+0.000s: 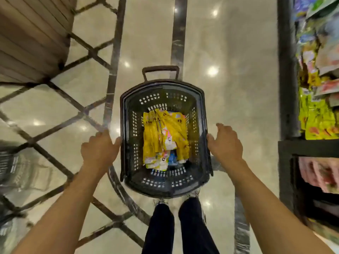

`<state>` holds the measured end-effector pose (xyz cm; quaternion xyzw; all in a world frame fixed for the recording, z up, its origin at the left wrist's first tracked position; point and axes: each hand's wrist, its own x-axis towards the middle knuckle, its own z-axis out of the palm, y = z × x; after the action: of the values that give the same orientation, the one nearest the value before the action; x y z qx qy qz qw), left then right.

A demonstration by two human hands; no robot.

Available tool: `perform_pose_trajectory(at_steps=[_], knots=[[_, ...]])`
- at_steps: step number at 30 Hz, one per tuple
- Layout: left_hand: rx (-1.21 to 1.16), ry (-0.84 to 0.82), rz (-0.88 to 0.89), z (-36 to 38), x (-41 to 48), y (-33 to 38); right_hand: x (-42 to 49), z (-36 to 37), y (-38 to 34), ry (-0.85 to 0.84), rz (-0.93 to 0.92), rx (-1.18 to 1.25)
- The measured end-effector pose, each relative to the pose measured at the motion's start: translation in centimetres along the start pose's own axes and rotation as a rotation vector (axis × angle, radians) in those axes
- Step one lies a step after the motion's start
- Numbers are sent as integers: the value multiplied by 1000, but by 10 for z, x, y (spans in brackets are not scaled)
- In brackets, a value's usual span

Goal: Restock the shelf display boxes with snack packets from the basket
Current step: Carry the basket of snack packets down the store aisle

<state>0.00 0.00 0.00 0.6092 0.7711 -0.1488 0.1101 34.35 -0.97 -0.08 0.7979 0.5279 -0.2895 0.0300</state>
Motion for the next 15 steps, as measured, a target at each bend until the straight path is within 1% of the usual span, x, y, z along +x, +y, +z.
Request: perform_pose_trajectory(at_steps=[3, 4, 6, 8, 10, 12, 15], knots=[[-45, -88, -84, 67, 32, 10, 45, 52, 18, 9, 31, 15], [-83, -145, -133, 89, 37, 15, 56, 69, 23, -14, 36, 15], [-223, -201, -239, 125, 47, 24, 73, 102, 33, -28, 36, 39], [-368, -169, -345, 146, 51, 29, 82, 126, 41, -36, 46, 115], [-457, -106, -403, 160, 54, 31, 87, 144, 46, -47, 102, 247], [-546, -55, -406, 167, 56, 31, 89, 154, 45, -22, 148, 344], [-653, -23, -407, 169, 62, 29, 92, 156, 42, 35, 182, 396]])
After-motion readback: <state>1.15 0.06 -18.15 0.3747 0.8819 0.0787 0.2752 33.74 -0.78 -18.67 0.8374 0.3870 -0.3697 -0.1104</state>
